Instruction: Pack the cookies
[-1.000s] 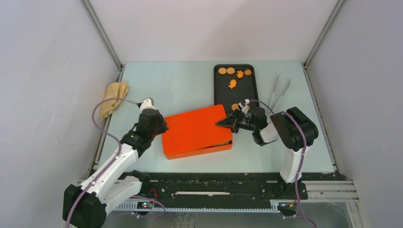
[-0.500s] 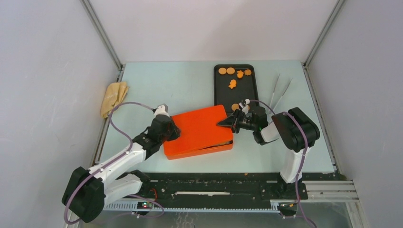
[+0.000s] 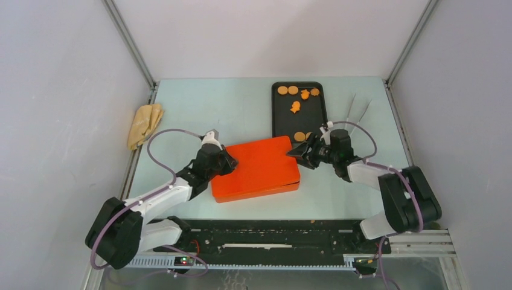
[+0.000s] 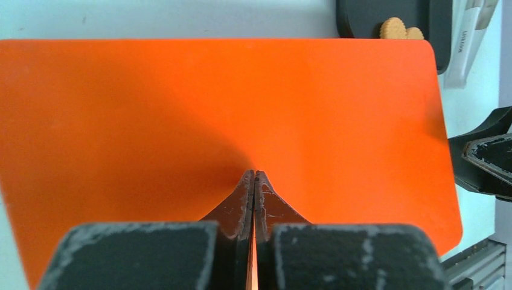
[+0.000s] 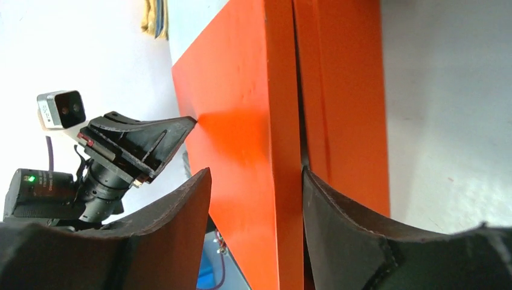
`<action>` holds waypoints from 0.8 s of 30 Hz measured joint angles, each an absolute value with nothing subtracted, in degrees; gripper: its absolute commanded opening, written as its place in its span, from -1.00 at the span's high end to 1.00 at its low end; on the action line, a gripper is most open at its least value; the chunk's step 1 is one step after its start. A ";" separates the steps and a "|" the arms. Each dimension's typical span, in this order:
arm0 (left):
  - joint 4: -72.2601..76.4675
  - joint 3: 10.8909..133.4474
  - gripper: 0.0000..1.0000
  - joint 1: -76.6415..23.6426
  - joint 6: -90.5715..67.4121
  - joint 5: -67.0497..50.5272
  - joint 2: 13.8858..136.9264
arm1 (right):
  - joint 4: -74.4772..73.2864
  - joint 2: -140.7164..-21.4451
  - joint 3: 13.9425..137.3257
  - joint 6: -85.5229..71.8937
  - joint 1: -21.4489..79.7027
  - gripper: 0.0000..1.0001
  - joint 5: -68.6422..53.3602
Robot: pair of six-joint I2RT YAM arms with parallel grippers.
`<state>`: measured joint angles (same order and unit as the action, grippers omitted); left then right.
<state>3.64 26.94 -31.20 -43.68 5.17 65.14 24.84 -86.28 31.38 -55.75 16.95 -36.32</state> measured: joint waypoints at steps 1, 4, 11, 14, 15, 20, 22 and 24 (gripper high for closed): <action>4.78 26.94 1.00 -31.20 -43.79 4.69 65.82 | 21.91 -84.34 31.62 -54.26 16.49 -0.28 -35.05; 7.16 26.94 1.00 -31.29 -44.31 3.44 67.61 | 14.66 -79.22 31.92 -51.24 14.61 -0.27 -31.35; 10.98 27.16 1.00 -31.62 -45.10 0.99 70.30 | -0.91 -71.09 35.03 -45.82 11.99 0.24 -21.30; 12.56 27.75 1.00 -31.97 -45.21 -0.38 71.94 | -5.30 -70.74 36.80 -43.33 12.43 0.72 -18.28; 12.95 27.97 1.00 -32.18 -45.30 -0.75 72.36 | -7.20 -71.09 37.78 -42.46 12.69 0.84 -17.12; 5.26 28.03 0.94 -32.80 -45.54 1.37 67.20 | -14.00 -73.21 44.21 -37.95 17.02 1.00 -11.16; -0.69 28.05 0.92 -32.86 -45.19 3.49 62.06 | -16.34 -73.93 48.05 -35.77 20.25 1.00 -8.51; -6.48 28.53 0.96 -32.88 -44.71 6.09 55.96 | -19.07 -75.64 53.98 -32.93 24.32 1.00 -4.89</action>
